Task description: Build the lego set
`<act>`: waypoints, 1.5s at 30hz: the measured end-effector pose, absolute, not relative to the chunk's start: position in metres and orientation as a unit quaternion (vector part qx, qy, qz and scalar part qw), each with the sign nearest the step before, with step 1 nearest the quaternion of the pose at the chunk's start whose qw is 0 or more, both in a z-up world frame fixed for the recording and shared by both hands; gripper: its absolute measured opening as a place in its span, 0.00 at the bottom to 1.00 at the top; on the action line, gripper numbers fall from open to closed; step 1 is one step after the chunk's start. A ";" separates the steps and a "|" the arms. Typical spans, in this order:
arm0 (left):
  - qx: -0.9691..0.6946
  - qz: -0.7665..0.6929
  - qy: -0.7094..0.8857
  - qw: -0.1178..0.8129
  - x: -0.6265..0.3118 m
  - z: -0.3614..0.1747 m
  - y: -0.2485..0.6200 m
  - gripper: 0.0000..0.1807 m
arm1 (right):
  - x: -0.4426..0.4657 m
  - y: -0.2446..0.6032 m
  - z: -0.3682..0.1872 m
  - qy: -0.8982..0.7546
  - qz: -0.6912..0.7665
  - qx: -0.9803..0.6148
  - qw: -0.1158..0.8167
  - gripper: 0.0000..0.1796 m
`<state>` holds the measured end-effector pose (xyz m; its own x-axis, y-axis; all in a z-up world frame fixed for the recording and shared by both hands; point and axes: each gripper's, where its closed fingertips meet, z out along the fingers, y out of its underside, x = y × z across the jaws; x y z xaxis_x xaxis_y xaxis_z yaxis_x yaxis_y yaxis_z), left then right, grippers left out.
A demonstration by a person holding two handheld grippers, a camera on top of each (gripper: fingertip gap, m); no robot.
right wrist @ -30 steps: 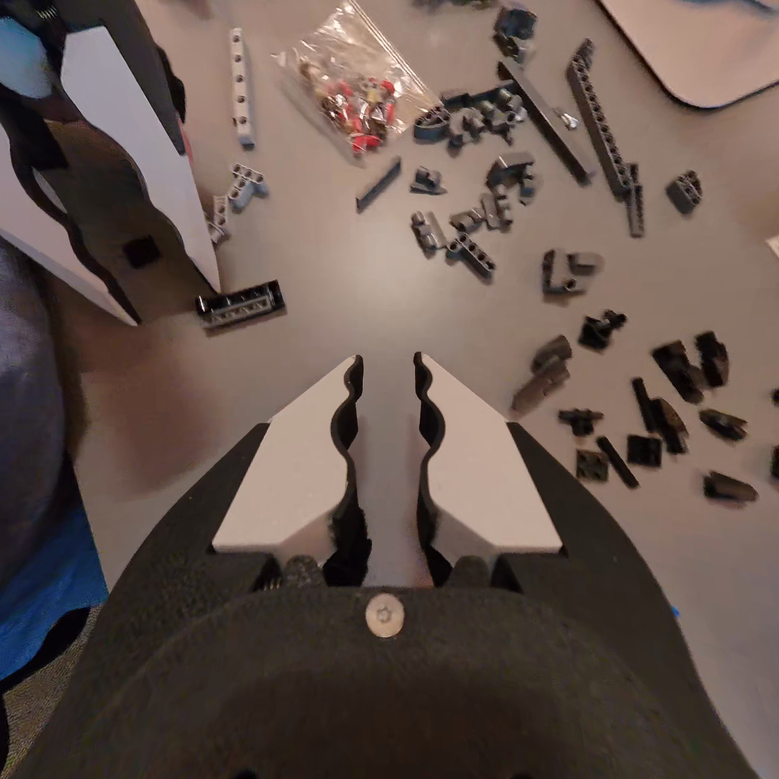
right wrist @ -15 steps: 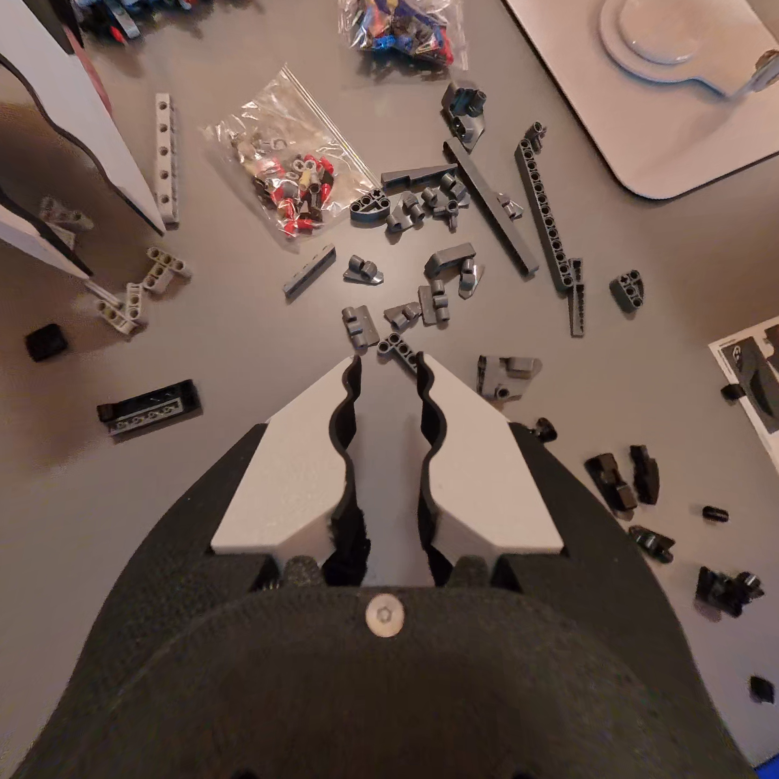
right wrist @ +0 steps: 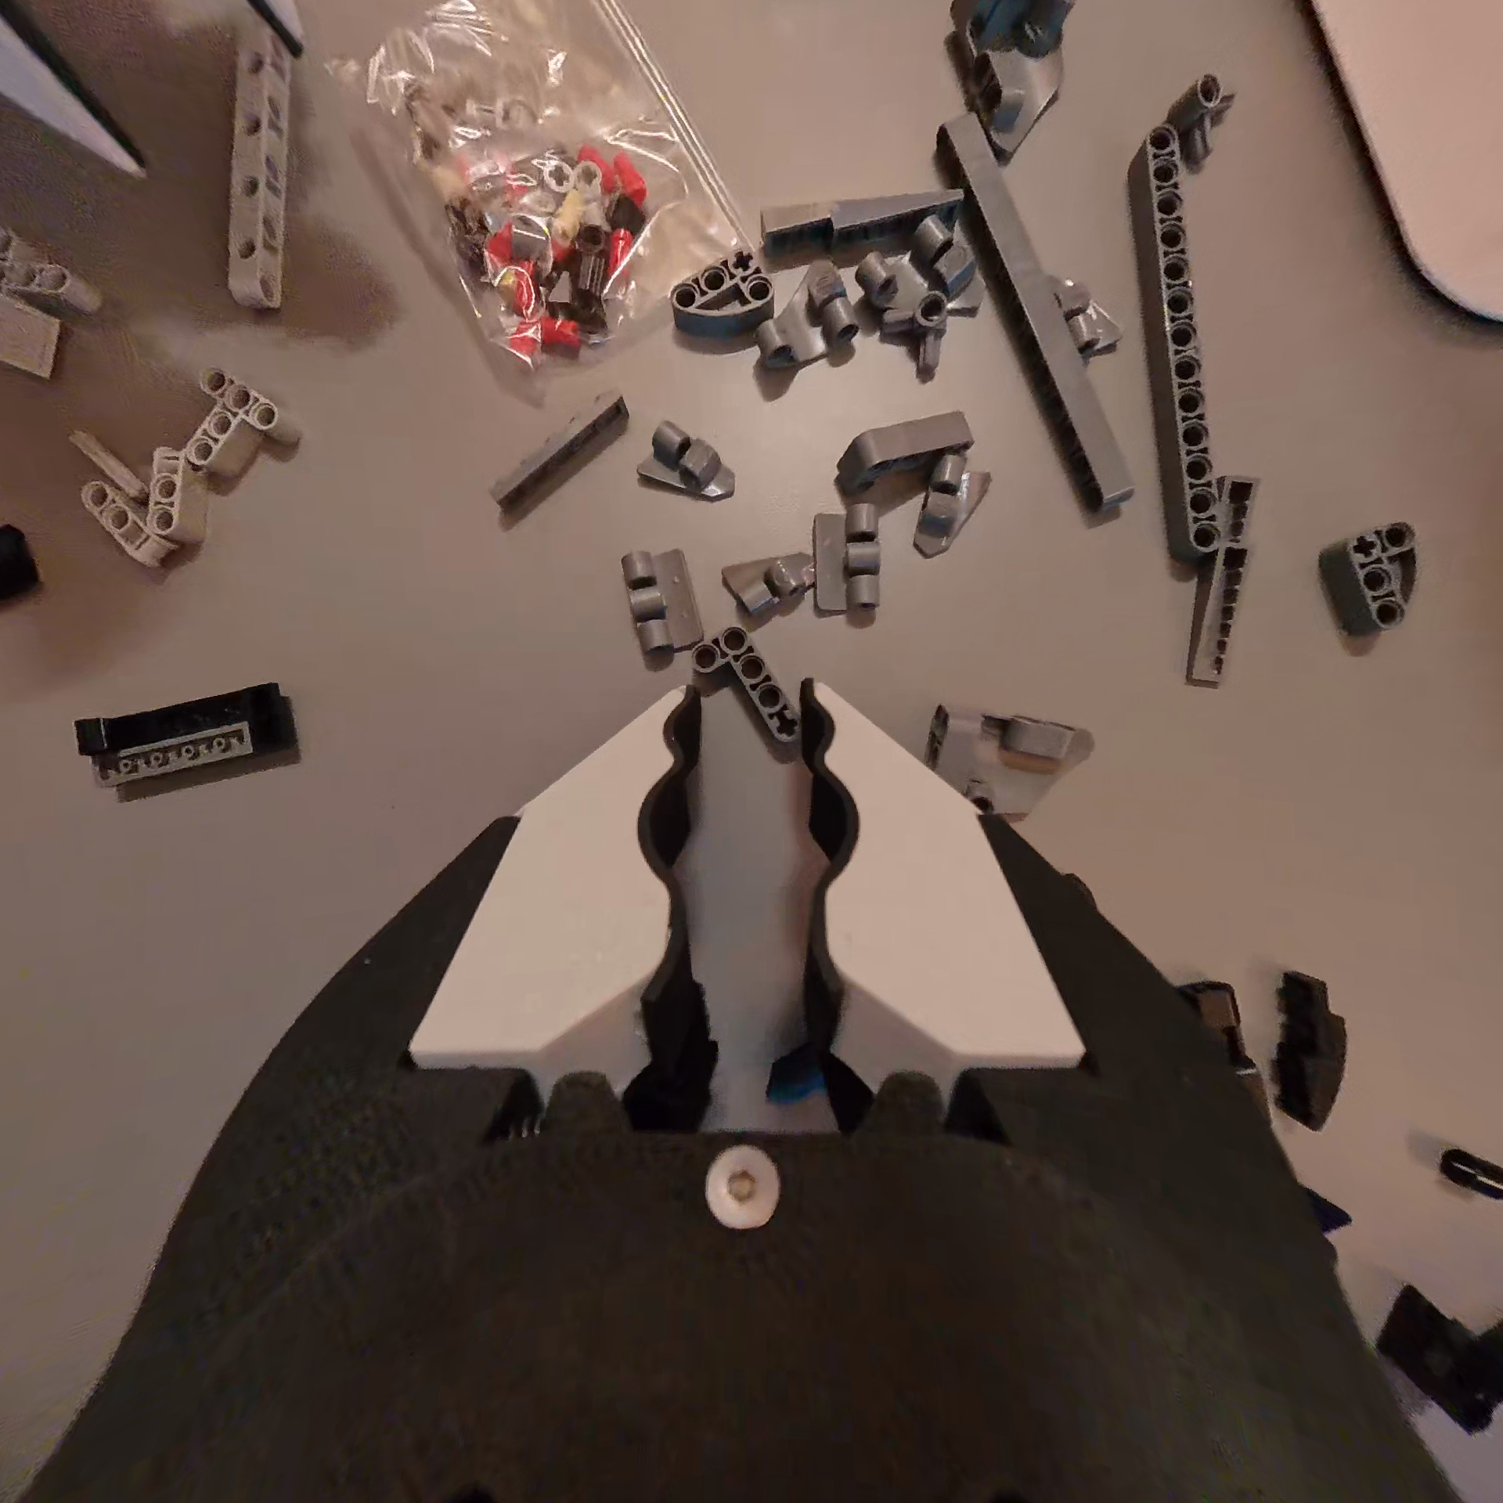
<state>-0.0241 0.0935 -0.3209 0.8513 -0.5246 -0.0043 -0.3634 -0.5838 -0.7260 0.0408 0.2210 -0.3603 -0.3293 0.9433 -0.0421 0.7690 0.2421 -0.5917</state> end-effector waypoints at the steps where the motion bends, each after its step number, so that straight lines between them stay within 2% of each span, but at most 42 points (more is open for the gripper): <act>1: -0.883 -0.103 0.251 0.382 -0.027 -0.319 0.096 0.19 | 0.041 0.222 -0.360 -0.771 0.265 -0.555 0.166 0.10; 4: -0.883 -0.097 0.247 0.387 -0.034 -0.315 0.102 0.18 | 0.042 0.220 -0.360 -0.772 0.270 -0.550 0.166 0.03; 8: -0.885 -0.095 0.239 0.388 -0.039 -0.315 0.104 0.17 | 0.046 0.214 -0.360 -0.773 0.274 -0.547 0.165 0.02; 25: -0.898 -0.050 0.281 0.336 -0.049 -0.338 0.121 0.20 | 0.069 0.176 -0.353 -0.764 0.296 -0.547 0.172 0.02; 33: -0.914 -0.020 0.285 0.290 -0.054 -0.350 0.123 0.13 | 0.070 0.176 -0.349 -0.761 0.299 -0.549 0.175 0.10; 39: -0.922 -0.018 0.290 0.257 -0.053 -0.354 0.121 0.12 | 0.086 0.192 -0.330 -0.741 0.299 -0.567 0.201 0.10; 45: -0.931 -0.012 0.273 0.243 -0.063 -0.357 0.125 0.10 | 0.140 0.229 -0.310 -0.698 0.266 -0.621 0.238 0.09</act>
